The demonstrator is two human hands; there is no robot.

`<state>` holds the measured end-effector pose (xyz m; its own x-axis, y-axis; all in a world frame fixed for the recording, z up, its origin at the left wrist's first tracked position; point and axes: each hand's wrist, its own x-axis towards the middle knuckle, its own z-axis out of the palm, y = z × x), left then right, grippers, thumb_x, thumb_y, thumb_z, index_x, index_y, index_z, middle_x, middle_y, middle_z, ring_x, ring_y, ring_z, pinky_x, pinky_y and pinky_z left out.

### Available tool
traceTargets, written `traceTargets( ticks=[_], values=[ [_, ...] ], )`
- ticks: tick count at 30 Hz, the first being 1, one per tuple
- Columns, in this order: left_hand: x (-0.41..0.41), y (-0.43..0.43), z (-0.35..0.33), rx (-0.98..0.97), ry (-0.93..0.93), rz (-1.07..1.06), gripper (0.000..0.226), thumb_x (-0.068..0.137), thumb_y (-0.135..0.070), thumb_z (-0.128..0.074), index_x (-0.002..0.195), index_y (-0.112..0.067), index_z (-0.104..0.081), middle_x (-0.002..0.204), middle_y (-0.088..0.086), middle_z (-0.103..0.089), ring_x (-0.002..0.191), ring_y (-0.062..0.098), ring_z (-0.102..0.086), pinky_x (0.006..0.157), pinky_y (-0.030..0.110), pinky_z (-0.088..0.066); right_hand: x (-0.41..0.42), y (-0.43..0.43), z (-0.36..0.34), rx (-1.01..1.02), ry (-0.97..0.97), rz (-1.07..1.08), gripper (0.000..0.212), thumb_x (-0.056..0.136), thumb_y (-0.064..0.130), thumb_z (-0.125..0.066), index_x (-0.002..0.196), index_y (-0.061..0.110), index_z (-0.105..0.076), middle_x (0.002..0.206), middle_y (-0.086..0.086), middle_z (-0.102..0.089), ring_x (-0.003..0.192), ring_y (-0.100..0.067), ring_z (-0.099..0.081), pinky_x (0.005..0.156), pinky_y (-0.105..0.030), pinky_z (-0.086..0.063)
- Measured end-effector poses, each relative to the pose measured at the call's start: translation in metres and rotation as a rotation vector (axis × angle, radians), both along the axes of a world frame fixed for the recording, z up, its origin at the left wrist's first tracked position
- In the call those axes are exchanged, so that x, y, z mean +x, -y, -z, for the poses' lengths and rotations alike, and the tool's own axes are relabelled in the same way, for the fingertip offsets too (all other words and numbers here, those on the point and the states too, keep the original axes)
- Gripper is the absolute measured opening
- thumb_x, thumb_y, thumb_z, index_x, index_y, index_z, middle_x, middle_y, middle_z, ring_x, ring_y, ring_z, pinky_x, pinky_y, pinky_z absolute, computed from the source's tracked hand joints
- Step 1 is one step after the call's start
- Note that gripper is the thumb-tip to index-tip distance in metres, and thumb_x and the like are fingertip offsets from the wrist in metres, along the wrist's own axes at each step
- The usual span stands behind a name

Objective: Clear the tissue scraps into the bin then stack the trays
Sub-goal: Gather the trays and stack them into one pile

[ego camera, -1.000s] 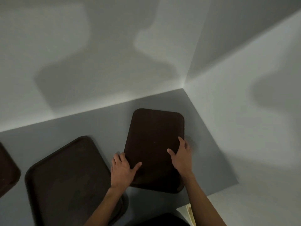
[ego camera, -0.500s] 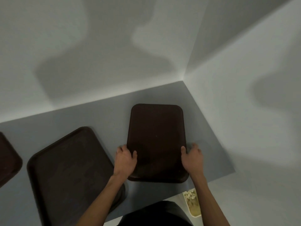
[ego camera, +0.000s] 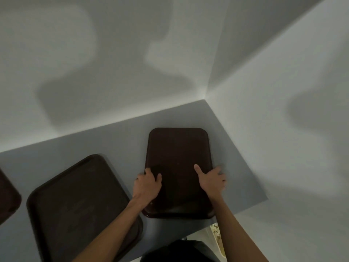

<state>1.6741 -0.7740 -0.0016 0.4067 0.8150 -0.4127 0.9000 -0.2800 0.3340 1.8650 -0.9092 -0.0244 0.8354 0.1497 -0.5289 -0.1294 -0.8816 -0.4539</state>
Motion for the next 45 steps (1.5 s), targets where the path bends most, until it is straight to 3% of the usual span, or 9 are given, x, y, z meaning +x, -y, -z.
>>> traceTargets(
  ticks=[4,11,16,21,26,32,36,41,45],
  values=[
    [-0.006,-0.008,-0.011,-0.051,0.022,-0.009,0.051,0.101,-0.057,-0.047,0.128,-0.015,-0.055,0.109,0.009,-0.067,0.095,0.027,-0.068,0.09,0.044,-0.058,0.009,0.022,0.006,0.323,-0.133,0.008,0.123,0.052,0.094,-0.076,0.14,0.012,-0.055,0.131,-0.008,-0.069,0.117,-0.03,-0.069,0.099,-0.052,-0.059],
    [-0.01,-0.004,-0.072,-0.402,0.296,0.005,0.038,0.101,-0.058,-0.052,0.125,-0.03,-0.059,0.119,-0.01,-0.067,0.096,-0.001,-0.069,0.09,0.016,-0.053,-0.008,0.027,-0.107,0.823,-0.328,-0.151,0.039,0.093,0.02,-0.08,0.13,0.022,-0.069,0.12,0.002,-0.078,0.111,-0.021,-0.075,0.1,-0.047,-0.059],
    [0.012,0.006,-0.127,-0.813,0.806,-0.148,0.04,0.1,-0.059,-0.053,0.124,-0.032,-0.07,0.118,-0.001,-0.076,0.11,0.016,-0.072,0.094,0.045,-0.06,-0.05,-0.007,-0.171,1.068,-0.266,-0.228,0.025,0.092,0.002,-0.071,0.114,0.013,-0.069,0.109,-0.009,-0.078,0.105,-0.029,-0.074,0.093,-0.04,-0.06],
    [0.027,-0.013,-0.15,-0.787,0.958,-0.163,0.055,0.096,-0.064,-0.059,0.1,-0.009,-0.064,0.1,0.015,-0.068,0.097,0.03,-0.066,0.092,0.046,-0.053,-0.087,-0.025,-0.173,0.944,-0.188,-0.545,0.022,0.094,0.023,-0.075,0.099,0.025,-0.054,0.094,0.014,-0.067,0.093,-0.005,-0.066,0.086,-0.029,-0.052],
    [0.015,-0.026,-0.129,-0.53,0.929,-0.358,0.019,0.106,-0.018,-0.053,0.107,-0.006,-0.067,0.1,0.019,-0.076,0.097,0.038,-0.072,0.089,0.044,-0.058,-0.101,-0.018,-0.148,0.806,-0.235,-0.781,0.038,0.103,0.046,-0.065,0.136,0.031,-0.054,0.144,0.03,-0.055,0.134,0.014,-0.048,0.108,-0.01,-0.037],
    [-0.01,-0.025,-0.104,-0.512,1.013,-0.535,0.024,0.11,-0.023,-0.049,0.124,-0.018,-0.068,0.111,0.008,-0.078,0.105,0.03,-0.075,0.095,0.047,-0.059,-0.065,0.022,-0.056,0.317,0.301,-0.753,0.038,0.106,0.051,-0.049,0.143,0.04,-0.046,0.169,0.014,-0.031,0.161,-0.02,-0.02,0.127,-0.053,-0.026],
    [-0.026,-0.03,-0.094,-0.472,1.027,-0.669,0.03,0.108,-0.032,-0.053,0.13,-0.019,-0.068,0.112,0.003,-0.078,0.104,0.023,-0.075,0.095,0.046,-0.06,-0.027,0.057,-0.018,0.255,0.375,-0.386,0.053,0.103,0.034,-0.064,0.149,0.014,-0.046,0.148,-0.015,-0.056,0.13,-0.038,-0.059,0.105,-0.046,-0.051],
    [-0.024,-0.037,-0.065,-0.379,0.988,-0.754,0.028,0.104,-0.045,-0.057,0.121,-0.025,-0.066,0.112,0.004,-0.076,0.105,0.025,-0.073,0.092,0.048,-0.06,-0.008,0.059,-0.005,0.349,0.238,-0.326,0.017,0.111,0.034,-0.047,0.102,0.025,-0.058,0.083,0.003,-0.067,0.082,-0.032,-0.07,0.066,-0.032,-0.041],
    [-0.011,-0.04,-0.033,-0.213,0.769,-0.691,0.029,0.107,-0.038,-0.05,0.118,-0.012,-0.051,0.105,0.006,-0.064,0.102,0.028,-0.066,0.09,0.045,-0.055,-0.001,0.052,0.011,0.349,0.297,-0.263,0.023,0.112,0.034,-0.043,0.126,0.024,-0.058,0.094,-0.002,-0.071,0.083,-0.03,-0.07,0.069,-0.035,-0.046]
  ],
)
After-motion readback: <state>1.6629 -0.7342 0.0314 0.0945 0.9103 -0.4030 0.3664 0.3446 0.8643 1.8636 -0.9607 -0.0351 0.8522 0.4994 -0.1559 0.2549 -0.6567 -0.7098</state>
